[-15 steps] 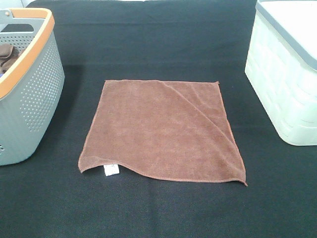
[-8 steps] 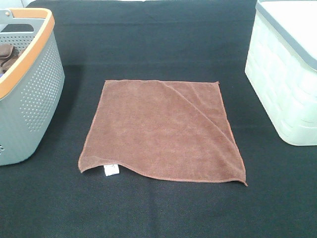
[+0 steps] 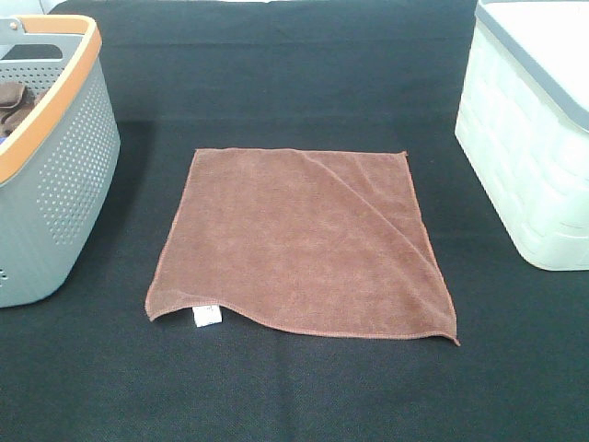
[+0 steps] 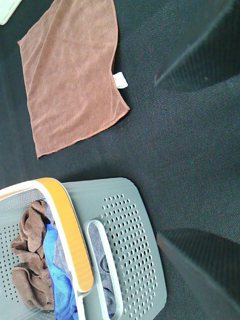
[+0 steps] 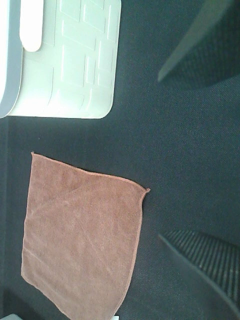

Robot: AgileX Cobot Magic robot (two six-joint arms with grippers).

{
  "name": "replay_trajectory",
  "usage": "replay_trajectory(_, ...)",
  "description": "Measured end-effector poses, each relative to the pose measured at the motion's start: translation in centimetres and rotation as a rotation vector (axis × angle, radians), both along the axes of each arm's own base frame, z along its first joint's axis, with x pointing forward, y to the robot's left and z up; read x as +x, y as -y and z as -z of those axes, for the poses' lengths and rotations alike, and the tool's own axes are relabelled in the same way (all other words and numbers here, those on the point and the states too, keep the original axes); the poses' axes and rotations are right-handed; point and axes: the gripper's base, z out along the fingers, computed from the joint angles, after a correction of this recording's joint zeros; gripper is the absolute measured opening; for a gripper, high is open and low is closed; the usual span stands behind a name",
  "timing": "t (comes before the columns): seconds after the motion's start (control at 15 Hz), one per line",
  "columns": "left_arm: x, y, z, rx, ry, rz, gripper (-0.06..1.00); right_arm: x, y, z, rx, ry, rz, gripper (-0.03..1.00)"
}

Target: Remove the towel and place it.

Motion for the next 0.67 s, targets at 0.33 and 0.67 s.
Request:
replay_trajectory(0.33,0.0,0.0,0.0,0.0,0.0,0.0,0.73,-0.01,0.0,0.0,0.0,0.001,0.0,0.74)
replay_trajectory(0.67,0.0,0.0,0.0,0.0,0.0,0.0,0.73,-0.01,0.0,0.0,0.0,0.001,0.0,0.74)
